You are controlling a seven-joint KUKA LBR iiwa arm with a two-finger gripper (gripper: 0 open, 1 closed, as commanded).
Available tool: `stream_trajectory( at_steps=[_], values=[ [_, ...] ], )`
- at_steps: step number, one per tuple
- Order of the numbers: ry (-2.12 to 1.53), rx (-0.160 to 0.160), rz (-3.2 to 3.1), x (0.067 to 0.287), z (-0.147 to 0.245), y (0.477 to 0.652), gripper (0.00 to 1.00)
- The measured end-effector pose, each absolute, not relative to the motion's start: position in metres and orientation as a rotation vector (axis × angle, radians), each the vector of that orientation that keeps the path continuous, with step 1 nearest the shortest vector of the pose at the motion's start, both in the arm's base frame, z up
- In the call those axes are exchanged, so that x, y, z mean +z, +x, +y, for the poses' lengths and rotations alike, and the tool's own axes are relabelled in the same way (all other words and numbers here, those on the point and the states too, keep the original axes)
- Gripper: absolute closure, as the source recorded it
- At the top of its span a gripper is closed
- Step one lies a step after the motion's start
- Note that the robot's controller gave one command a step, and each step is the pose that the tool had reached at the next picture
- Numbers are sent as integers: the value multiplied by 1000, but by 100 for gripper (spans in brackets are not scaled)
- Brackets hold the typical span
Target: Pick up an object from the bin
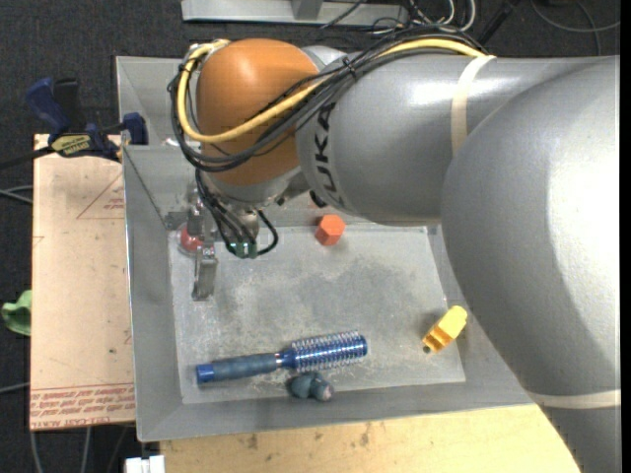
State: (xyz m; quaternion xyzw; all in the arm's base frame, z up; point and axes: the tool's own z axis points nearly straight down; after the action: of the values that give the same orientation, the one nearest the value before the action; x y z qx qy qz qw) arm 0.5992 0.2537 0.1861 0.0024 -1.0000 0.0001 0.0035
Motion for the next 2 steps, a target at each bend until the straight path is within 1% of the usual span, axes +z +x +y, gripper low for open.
stream_trajectory(
  at_steps=[1, 2],
  values=[
    [289, 1, -3128, 101, 223, 649, 0],
    [201, -10, -3151, 78, 224, 659, 0]
  ],
)
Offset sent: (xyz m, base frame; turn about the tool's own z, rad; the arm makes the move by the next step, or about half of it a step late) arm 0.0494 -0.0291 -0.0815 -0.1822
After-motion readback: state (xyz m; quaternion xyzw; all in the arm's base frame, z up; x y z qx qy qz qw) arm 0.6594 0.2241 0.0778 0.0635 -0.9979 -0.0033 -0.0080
